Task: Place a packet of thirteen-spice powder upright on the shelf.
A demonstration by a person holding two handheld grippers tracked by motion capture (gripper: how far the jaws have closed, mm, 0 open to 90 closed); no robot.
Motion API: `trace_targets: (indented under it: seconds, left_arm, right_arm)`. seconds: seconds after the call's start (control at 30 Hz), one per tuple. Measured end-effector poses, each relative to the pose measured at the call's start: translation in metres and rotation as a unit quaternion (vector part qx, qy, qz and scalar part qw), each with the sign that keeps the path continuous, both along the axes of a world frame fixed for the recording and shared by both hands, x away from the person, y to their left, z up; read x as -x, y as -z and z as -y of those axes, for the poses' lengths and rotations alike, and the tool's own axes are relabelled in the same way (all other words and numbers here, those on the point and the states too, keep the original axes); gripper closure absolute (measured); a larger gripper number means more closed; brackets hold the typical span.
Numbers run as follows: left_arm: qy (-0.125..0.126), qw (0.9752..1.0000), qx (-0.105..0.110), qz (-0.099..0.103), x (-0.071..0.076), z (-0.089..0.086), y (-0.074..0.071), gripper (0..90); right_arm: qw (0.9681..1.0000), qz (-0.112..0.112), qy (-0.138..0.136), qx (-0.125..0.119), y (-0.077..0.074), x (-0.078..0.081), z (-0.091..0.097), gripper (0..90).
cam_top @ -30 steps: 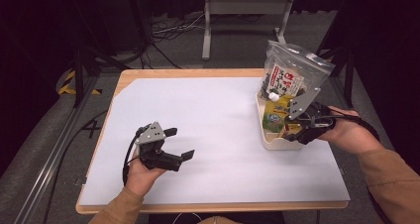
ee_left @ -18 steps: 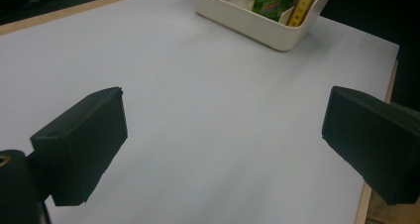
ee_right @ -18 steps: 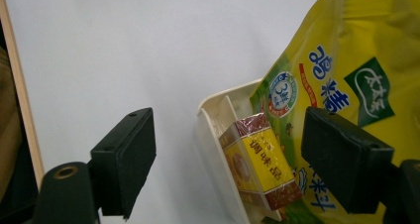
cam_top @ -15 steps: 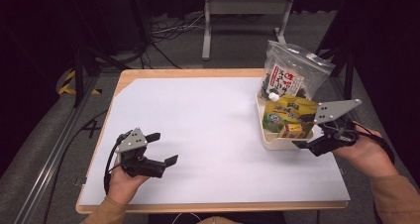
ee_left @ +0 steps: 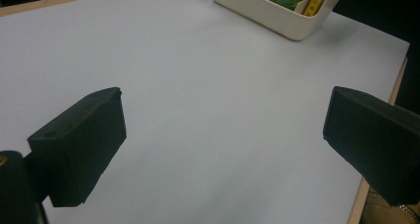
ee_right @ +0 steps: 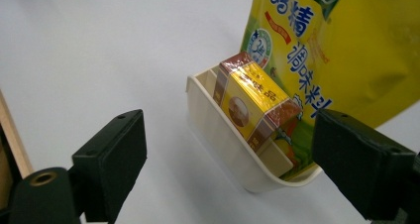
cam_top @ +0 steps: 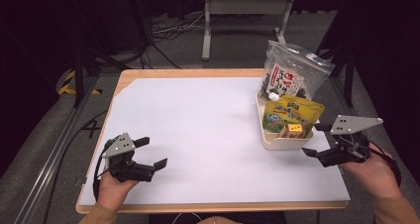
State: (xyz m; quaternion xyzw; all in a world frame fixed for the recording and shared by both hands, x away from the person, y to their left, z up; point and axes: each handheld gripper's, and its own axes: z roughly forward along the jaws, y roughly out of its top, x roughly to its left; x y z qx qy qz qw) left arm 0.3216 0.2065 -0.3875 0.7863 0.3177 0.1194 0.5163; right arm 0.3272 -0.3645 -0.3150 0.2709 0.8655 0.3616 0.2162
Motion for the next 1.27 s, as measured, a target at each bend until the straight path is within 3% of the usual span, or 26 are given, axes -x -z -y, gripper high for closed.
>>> trace_targets:
  seconds: [0.23, 0.5, 0.63, 0.73, 0.83, 1.0, 1.27]
  left_arm:
    - [-0.013, 0.9999, 0.006, 0.007, 0.002, -0.011, 0.005, 3.1]
    - [-0.021, 0.9997, 0.005, 0.009, 0.001, -0.017, 0.013, 2.7]
    - [-0.019, 0.9997, 0.007, 0.011, 0.001, -0.018, 0.015, 2.6]
    - [-0.016, 0.9998, 0.009, 0.009, 0.001, -0.016, 0.018, 2.5]
    - [-0.014, 0.9998, 0.005, 0.01, 0.0, -0.016, 0.022, 2.4]
    - [-0.018, 0.9998, 0.006, 0.008, -0.002, -0.017, 0.026, 2.4]
    - [-0.024, 0.9996, 0.015, 0.001, -0.003, -0.021, 0.029, 2.4]
  right_arm:
    - [0.9988, -0.004, 0.029, -0.04, 0.025, 0.002, 0.01, 9.3]
    - [0.997, -0.016, 0.047, -0.059, 0.057, 0.0, 0.015, 8.5]
    - [0.9957, -0.002, 0.061, -0.07, 0.069, 0.0, 0.015, 4.7]
    - [0.9948, 0.004, 0.072, -0.071, 0.074, 0.001, 0.018, 6.2]
    - [0.9934, -0.001, 0.082, -0.08, 0.081, 0.001, 0.021, 6.4]
    - [0.9937, -0.019, 0.085, -0.07, 0.097, -0.003, 0.019, 6.6]
    - [0.9933, -0.022, 0.088, -0.072, 0.099, -0.004, 0.019, 6.1]
